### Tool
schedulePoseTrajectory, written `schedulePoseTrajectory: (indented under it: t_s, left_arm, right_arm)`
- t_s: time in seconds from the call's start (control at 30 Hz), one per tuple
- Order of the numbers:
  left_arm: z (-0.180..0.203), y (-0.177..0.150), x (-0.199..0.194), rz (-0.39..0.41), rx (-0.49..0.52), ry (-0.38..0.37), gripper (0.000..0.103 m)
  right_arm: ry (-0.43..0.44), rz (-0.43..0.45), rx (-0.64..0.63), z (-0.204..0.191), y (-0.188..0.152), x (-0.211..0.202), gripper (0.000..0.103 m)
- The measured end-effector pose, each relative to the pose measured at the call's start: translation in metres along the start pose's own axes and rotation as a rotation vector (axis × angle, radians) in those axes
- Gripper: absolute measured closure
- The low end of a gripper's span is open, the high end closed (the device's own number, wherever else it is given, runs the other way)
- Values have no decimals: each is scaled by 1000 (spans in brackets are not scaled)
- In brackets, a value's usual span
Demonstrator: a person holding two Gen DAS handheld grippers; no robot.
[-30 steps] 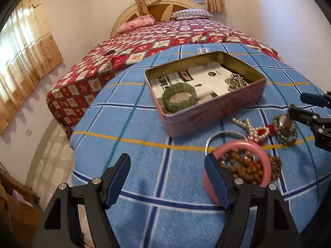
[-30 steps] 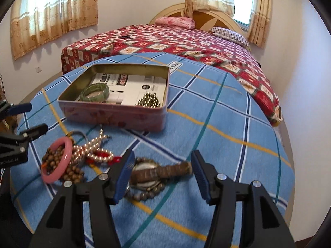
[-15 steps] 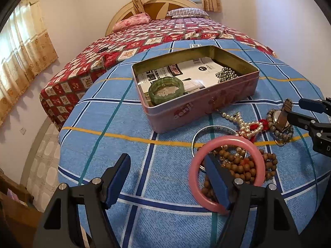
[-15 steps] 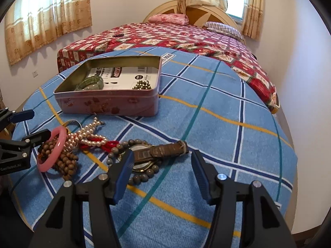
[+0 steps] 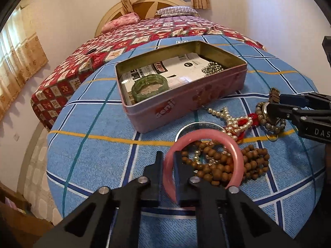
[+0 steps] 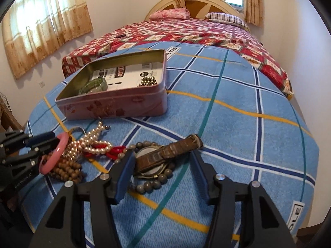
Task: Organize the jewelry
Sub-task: 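Grasp the pink bangle with the left gripper while the right gripper grasps the brown-strap watch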
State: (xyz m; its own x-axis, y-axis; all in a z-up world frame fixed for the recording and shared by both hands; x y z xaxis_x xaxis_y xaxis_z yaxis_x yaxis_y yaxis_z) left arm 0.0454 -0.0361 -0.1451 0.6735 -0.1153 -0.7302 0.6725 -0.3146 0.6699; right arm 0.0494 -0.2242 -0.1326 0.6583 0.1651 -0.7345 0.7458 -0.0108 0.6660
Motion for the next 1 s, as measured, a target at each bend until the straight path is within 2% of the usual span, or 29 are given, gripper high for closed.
schedulePoseTrajectory:
  t_s: [0.2,0.4,0.57,0.63,0.7,0.73,1.0]
  left_arm:
    - [-2,2,-2,4,-8,-11,96]
    - [-6,12,-12,36,-15,-9,96]
    - [-9,15,-11,43,-25,3,97]
    - [-10,15,-11,44,-30,1,97]
    - [-11,16,-12,47,-34,0,98]
    - [-12,18,-14,52,-37,-1,103]
    - [-17,20,-13,52,-61,-8,103]
  right_arm:
    - [-12,-3,3,-3,6,4,56]
    - [-1,-4,21,-2,13,10,73]
    - [-16,-2,-2,-6,16,13,77]
    - [-20,4,-24,-10,17,13,82]
    - [-22,11,-34,-11,17,12,83]
    - [-23,13,-41,-12,16,11,83]
    - [-10,78,-72,-21,19,-4,84]
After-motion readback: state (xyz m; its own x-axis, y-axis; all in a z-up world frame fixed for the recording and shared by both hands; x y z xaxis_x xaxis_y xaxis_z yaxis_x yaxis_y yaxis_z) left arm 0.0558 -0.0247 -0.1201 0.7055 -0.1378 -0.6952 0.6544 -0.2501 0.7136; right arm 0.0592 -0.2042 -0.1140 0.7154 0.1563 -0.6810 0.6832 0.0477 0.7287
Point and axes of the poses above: each gripper's, at about its wrist camera, not at the fingertips, and x roughly the way its jaws point, z to its right, y to its top, the point moved 4 cm from there along x, roughly the way its jaws point, and after that the axes turned 3 degrees about z, right-handed, at the moved point
